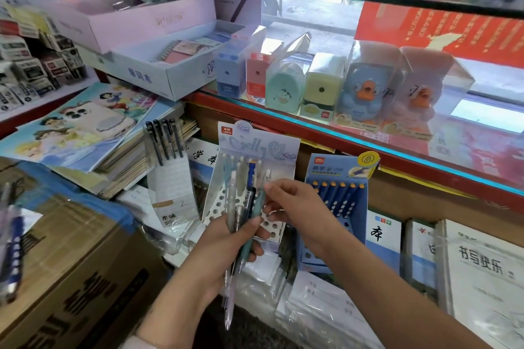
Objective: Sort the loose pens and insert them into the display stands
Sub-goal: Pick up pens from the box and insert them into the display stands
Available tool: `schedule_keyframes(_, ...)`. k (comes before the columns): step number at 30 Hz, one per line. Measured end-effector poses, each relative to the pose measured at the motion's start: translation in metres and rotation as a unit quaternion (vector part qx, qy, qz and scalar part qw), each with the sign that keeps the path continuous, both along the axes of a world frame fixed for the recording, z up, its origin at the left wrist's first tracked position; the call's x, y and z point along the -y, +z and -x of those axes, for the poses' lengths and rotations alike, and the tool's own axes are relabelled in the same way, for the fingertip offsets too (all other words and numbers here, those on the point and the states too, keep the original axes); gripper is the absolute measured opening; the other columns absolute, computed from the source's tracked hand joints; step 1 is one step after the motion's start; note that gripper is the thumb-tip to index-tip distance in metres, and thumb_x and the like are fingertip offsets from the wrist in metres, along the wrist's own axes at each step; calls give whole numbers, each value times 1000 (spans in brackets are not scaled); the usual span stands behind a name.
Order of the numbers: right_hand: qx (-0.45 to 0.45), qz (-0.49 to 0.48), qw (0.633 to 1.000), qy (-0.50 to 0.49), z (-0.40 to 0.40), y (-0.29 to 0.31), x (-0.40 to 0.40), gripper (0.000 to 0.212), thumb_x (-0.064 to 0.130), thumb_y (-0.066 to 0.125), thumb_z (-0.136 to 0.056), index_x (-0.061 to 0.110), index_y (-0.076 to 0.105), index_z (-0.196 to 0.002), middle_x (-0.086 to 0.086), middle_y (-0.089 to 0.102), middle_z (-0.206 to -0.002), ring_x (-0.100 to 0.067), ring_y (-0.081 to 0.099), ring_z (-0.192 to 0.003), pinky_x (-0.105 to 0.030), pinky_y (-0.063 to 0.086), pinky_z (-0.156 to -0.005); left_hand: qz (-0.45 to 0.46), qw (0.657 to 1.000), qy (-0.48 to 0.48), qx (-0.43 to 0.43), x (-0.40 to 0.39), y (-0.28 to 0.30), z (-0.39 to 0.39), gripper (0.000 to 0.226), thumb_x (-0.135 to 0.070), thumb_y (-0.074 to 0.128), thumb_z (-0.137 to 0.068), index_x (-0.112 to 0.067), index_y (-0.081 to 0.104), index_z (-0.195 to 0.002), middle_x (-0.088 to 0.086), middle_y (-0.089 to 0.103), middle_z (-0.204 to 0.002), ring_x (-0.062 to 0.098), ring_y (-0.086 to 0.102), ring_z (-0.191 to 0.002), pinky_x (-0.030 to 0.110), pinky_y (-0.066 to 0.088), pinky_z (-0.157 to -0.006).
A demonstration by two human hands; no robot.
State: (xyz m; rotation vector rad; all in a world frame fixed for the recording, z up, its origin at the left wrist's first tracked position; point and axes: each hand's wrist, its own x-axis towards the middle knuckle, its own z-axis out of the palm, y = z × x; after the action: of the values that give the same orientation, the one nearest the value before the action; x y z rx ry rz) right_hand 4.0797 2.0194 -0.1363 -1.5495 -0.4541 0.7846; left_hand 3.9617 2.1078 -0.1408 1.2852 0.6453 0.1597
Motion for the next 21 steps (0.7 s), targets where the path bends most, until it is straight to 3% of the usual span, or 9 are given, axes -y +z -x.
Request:
schedule_keyframes(7, 40, 39, 998, 0, -2, 7, -8, 18, 16, 56, -93, 2, 62, -84, -9, 62, -71, -9, 60, -56, -18, 55, -60, -8, 1000, 8, -23, -3, -2, 0, 15, -16, 56, -90, -5, 63, -97, 8, 69, -72, 15, 60, -51, 22, 49, -49)
schedule_keyframes(12, 55, -13, 993, -103, -22, 17, -8, 14, 14, 52, -95, 6, 62, -88, -9, 68, -80, -14, 67, -70, -19, 57, -67, 48, 989, 136, -32, -17, -2, 2, 15, -14, 53, -93, -2, 61, -91, 11, 66, -71, 10, 54, -42, 19, 46, -41)
schedule_keyframes(14, 135, -3, 979, -152, -35, 16, -10, 12, 13, 51, -95, 7, 60, -91, -11, 68, -87, -18, 68, -77, -24, 58, -72, 53, 980, 189, -37, -24, -6, 3, 14, -13, 52, -94, -2, 59, -90, 10, 62, -69, 11, 50, -43, 17, 42, -37)
schedule_keyframes(18, 341, 111, 916, -178, -48, 4, -15, 10, 12, 49, -95, 8, 58, -98, -6, 66, -90, -22, 64, -83, -39, 54, -78, 45, 975, 217, -29, -30, -9, 5, 16, -15, 53, -93, -2, 59, -88, 8, 59, -68, 12, 46, -46, 16, 41, -36)
schedule_keyframes(21, 394, 167, 891, -149, -45, -10, -22, 15, 16, 49, -96, 4, 57, -102, -12, 66, -94, -26, 62, -85, -41, 51, -75, 41, 977, 210, -13, -28, -5, 5, 15, -16, 53, -93, -3, 60, -88, 7, 60, -66, 11, 45, -45, 16, 40, -37)
